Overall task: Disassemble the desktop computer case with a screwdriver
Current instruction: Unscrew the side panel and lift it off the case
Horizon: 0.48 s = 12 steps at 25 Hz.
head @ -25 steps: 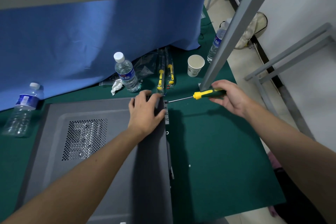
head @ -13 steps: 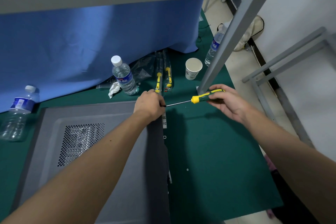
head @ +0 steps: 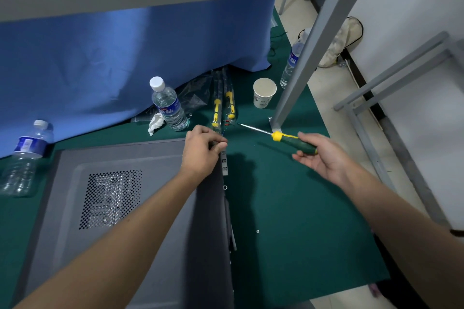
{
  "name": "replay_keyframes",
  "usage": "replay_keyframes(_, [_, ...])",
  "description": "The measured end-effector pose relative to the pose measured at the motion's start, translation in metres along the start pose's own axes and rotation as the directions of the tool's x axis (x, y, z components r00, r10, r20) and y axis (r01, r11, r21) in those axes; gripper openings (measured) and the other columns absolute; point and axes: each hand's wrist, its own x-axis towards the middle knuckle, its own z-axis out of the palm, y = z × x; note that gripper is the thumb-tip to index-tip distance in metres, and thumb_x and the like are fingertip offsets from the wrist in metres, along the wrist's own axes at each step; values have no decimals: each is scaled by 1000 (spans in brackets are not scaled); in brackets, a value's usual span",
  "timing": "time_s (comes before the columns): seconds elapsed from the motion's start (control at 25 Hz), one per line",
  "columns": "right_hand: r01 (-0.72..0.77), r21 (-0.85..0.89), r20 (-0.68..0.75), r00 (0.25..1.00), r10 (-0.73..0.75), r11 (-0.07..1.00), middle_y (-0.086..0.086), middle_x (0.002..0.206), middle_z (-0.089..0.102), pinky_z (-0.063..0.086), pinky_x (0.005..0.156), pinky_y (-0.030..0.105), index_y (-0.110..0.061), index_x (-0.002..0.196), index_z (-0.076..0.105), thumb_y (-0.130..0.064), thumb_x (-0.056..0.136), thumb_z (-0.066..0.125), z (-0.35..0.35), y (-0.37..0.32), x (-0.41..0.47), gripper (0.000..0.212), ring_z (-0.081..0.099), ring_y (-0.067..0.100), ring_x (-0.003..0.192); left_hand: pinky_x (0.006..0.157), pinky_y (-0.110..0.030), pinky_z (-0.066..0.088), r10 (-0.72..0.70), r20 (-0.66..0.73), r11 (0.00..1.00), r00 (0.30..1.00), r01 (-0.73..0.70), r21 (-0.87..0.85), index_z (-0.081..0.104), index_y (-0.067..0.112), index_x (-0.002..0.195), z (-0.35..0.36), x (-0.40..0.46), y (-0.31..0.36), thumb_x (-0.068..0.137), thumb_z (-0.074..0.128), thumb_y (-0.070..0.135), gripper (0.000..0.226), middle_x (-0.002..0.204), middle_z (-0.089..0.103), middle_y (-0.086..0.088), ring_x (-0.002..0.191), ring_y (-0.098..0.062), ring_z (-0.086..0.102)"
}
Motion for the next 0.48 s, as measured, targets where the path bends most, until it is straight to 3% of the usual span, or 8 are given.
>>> replay_keyframes(0.08, [-133,-32,195,971,137,991,13,78,60,60,67,38,0,110,62,-7,79,72,4,12,-20,33,63,24,61,79,-11,41,-62,-2,969,998,60,-241,76,12,103,4,-17,2,93,66,9,14,93,63,5,91,-9,56])
replay_keyframes(0.2, [-182,-175,445,862,242,968,13,76,62,59,76,40,1,114,64,6,72,67,23,26,-51,42,66,27,68,57,-9,42,-218,153,756,964,266,-598,70,4,111,12,-42,10,96,58,1,20,87,71,2,67,1,63])
replay_keyframes(0.32, [6,-323,408,903,133,946,8,68,56,54,61,32,-6,97,66,-1,72,68,51,42,-71,26,55,19,56,49,-14,38,-249,288,655,925,380,-653,66,7,114,15,-66,11,97,57,1,21,93,75,-1,65,-3,65])
replay_keyframes(0.48, [284,-446,298,941,-158,849,-2,59,56,46,48,25,-15,92,70,-17,80,78,66,64,-80,14,49,13,45,47,-16,38,-209,368,723,906,397,-565,61,7,116,9,-84,9,95,60,0,22,78,75,4,62,-5,66])
